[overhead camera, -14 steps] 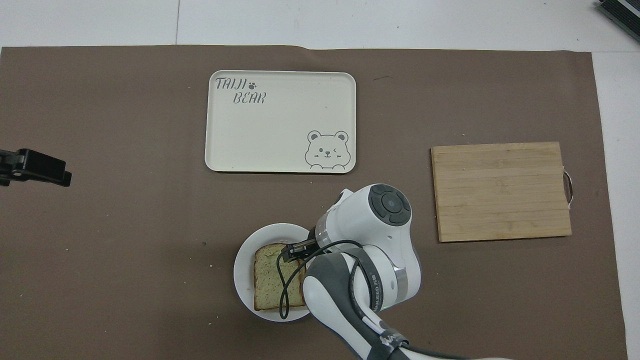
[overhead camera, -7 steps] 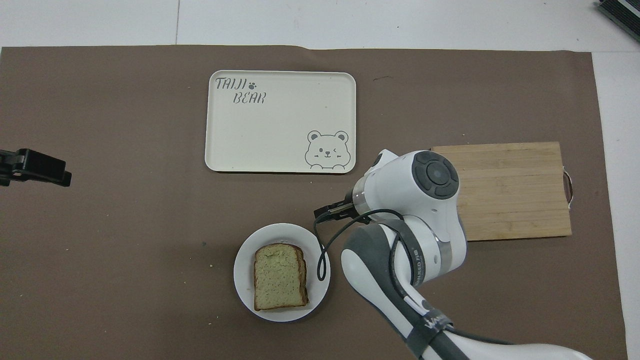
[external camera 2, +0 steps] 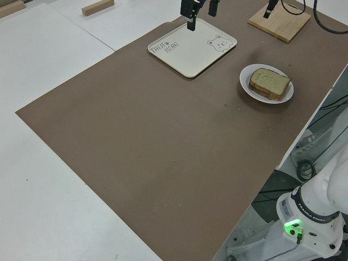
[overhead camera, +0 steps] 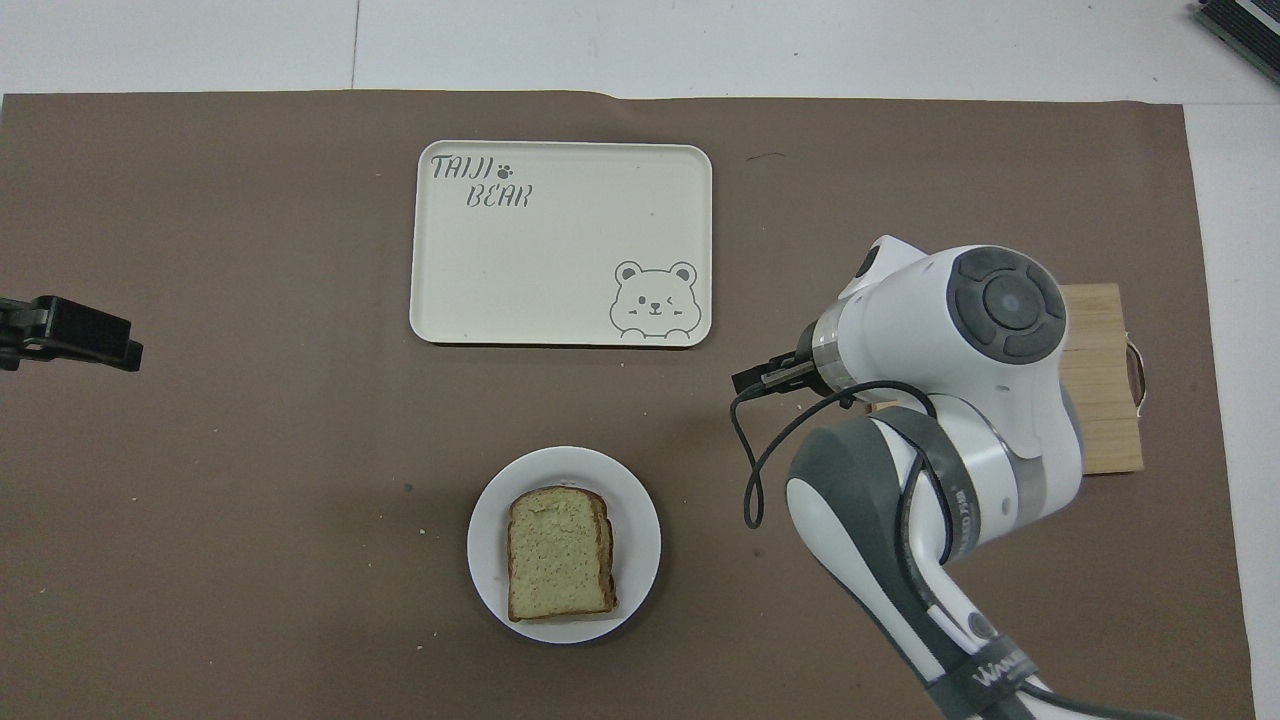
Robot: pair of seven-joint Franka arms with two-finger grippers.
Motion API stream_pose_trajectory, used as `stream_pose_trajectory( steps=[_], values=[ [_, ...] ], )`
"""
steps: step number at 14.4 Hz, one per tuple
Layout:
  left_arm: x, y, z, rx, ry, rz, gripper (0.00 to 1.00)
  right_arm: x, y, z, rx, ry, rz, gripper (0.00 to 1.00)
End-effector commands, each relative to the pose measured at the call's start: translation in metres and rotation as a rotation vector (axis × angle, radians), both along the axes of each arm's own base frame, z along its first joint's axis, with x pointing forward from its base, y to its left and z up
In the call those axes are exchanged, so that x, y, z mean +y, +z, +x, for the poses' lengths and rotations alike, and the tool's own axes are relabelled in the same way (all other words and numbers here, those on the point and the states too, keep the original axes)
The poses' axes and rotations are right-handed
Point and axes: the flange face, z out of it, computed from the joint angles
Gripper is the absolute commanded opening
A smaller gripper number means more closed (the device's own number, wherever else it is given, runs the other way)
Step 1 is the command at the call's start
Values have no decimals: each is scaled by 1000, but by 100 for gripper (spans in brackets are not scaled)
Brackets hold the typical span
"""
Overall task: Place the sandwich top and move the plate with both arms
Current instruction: 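Withdraw the right gripper while the left gripper reaches toward the plate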
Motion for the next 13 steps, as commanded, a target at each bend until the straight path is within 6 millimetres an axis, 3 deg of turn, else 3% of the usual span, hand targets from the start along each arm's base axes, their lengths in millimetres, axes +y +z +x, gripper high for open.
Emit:
stream_pose_trajectory(
  steps=[1, 4, 8, 13],
  values=[
    [-1, 5, -3, -8, 4, 13, 100, -15, 15, 8, -8, 21, -58, 100],
    [-7, 4, -7, -5, -15, 42, 100, -46, 44, 20, -32, -23, -62, 100],
    [-4, -12, 1, 3, -8, 41, 100, -85, 100, 20, -87, -88, -52, 100],
    [-4, -69, 8, 7, -56, 38, 100, -115, 147, 9, -123, -135, -50, 100]
  ],
)
